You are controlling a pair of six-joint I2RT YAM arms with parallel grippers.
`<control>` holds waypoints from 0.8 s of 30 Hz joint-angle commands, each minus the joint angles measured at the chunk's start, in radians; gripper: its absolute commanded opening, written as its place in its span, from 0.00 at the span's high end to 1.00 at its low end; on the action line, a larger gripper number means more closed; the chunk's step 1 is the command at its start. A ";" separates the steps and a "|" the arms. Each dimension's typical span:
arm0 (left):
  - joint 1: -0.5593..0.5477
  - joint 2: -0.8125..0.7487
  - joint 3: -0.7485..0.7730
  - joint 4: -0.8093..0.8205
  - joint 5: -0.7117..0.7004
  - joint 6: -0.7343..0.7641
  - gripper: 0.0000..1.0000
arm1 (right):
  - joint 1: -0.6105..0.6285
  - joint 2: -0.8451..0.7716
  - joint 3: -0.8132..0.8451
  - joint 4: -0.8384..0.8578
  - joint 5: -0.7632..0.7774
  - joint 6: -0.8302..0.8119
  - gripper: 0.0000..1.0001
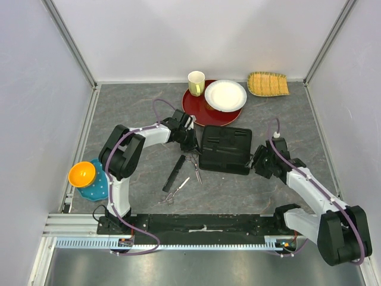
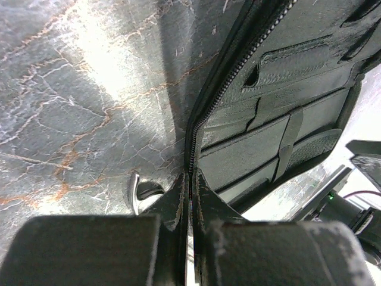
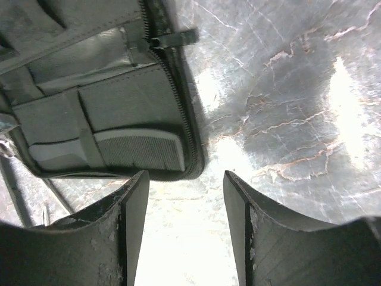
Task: Sort the hair-cutting tools
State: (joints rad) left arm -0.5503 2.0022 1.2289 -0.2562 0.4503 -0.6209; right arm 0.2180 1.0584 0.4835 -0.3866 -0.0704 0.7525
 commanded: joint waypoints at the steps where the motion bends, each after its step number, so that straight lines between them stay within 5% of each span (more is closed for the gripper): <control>1: -0.022 0.012 0.011 -0.026 0.051 0.001 0.97 | -0.002 -0.044 0.157 -0.136 0.086 -0.053 0.40; 8: -0.056 -0.009 -0.026 0.049 0.117 0.027 0.96 | -0.002 -0.011 0.322 -0.213 0.023 -0.142 0.40; 11: -0.060 -0.043 -0.043 0.058 0.103 0.053 0.88 | 0.007 0.011 0.366 -0.215 -0.009 -0.166 0.39; 18: -0.046 -0.213 -0.029 -0.050 -0.071 0.130 0.45 | 0.174 0.073 0.478 -0.205 0.050 -0.159 0.36; 24: 0.059 -0.438 -0.063 -0.198 -0.260 0.139 0.39 | 0.363 0.187 0.559 -0.207 0.182 -0.117 0.34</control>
State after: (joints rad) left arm -0.5686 1.7340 1.1851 -0.3573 0.3508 -0.5327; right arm 0.4789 1.1721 0.9619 -0.5922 0.0013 0.6128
